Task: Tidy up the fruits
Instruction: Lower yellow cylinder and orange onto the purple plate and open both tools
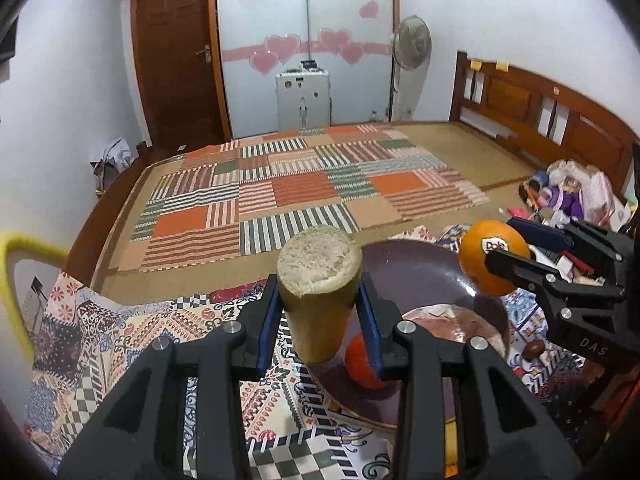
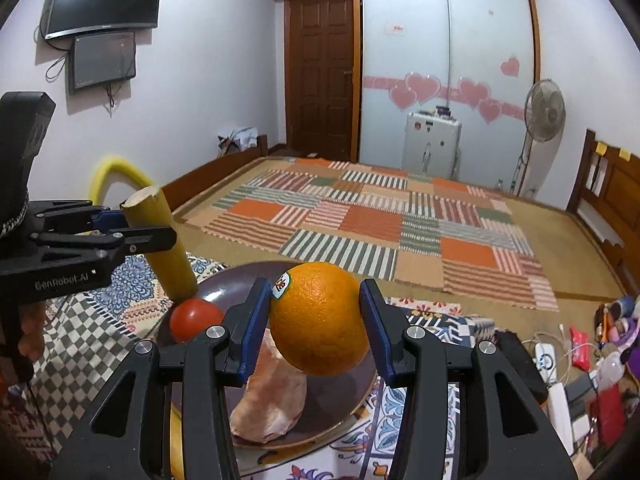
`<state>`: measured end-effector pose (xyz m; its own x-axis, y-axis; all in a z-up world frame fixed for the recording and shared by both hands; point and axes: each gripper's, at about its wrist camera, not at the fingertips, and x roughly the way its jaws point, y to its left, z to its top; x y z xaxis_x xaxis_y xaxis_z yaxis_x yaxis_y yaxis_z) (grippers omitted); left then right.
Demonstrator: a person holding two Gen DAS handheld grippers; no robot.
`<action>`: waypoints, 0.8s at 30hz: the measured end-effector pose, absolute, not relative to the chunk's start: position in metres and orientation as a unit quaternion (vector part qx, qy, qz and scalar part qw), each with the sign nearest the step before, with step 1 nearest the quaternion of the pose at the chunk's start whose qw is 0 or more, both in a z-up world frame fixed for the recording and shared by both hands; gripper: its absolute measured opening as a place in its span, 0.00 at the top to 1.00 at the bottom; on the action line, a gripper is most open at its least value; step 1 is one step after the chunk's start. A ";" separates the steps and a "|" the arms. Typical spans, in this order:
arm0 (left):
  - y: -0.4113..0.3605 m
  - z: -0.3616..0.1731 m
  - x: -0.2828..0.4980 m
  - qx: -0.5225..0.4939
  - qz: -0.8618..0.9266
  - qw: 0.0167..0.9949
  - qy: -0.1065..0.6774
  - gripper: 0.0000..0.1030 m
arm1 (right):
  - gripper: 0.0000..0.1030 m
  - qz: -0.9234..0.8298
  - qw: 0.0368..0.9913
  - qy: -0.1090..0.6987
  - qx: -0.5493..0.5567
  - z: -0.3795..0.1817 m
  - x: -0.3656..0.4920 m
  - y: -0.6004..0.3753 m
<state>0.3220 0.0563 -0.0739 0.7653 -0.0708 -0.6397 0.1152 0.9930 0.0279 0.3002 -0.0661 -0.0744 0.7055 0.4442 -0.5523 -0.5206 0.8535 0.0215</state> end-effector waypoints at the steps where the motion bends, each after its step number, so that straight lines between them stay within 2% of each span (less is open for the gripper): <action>1: 0.053 -0.076 0.326 0.038 -0.051 0.937 0.343 0.64 | 0.59 0.265 0.918 0.288 -0.063 -0.076 0.305 -0.067; 15: 0.018 -0.087 0.365 0.081 -0.064 0.926 0.364 0.64 | 0.59 0.265 0.898 0.346 -0.059 -0.093 0.336 -0.068; 24: 0.004 -0.092 0.374 0.096 -0.079 0.920 0.371 0.61 | 0.57 0.273 0.896 0.343 -0.073 -0.090 0.330 -0.069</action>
